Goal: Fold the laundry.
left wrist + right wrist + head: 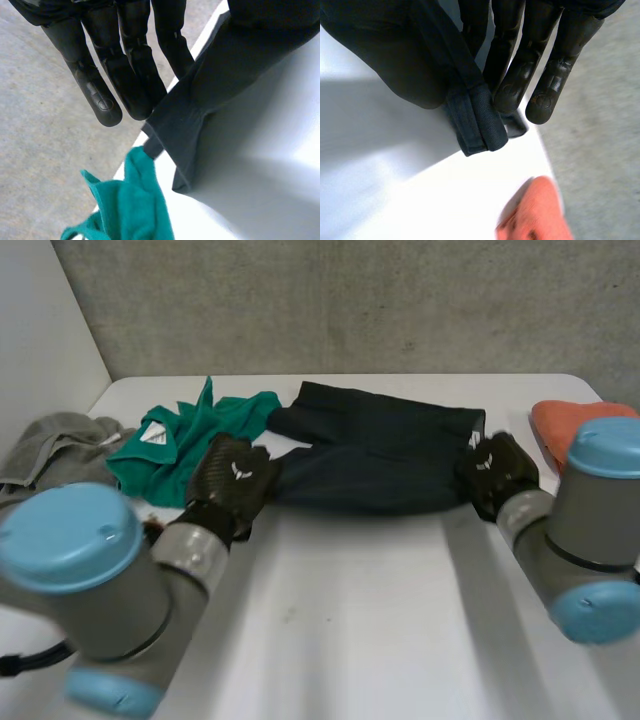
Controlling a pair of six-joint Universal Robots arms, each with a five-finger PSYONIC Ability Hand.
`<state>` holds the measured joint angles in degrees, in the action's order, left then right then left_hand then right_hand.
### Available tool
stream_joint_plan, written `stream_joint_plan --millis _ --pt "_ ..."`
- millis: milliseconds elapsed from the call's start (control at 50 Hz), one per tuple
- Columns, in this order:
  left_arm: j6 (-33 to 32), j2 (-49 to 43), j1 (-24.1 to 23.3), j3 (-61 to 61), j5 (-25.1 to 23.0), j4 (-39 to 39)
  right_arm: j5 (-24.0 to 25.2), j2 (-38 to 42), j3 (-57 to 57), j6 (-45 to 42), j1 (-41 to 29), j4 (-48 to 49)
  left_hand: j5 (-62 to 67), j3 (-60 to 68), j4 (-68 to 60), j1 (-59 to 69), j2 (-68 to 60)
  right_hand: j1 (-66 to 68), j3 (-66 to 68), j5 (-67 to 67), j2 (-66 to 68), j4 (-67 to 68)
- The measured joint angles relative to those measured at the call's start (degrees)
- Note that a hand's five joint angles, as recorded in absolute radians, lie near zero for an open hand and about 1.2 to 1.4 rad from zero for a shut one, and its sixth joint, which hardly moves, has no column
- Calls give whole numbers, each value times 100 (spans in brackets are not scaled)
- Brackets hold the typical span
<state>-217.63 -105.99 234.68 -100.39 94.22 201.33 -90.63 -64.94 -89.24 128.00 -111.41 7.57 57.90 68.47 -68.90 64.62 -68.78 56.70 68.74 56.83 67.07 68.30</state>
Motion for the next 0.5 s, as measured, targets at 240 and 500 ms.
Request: stream_joint_plan --millis 240,500 --pt "-46 2383 -296 -679 -146 -3605 80 -2497 -1360 -643 33 -2800 0 0 0 0 0 0 0 0 0 0" --pt "-50 1668 -637 -245 -682 -3010 392 -2325 -1522 -723 399 -2633 1 0 0 2 0 0 0 0 0 0"
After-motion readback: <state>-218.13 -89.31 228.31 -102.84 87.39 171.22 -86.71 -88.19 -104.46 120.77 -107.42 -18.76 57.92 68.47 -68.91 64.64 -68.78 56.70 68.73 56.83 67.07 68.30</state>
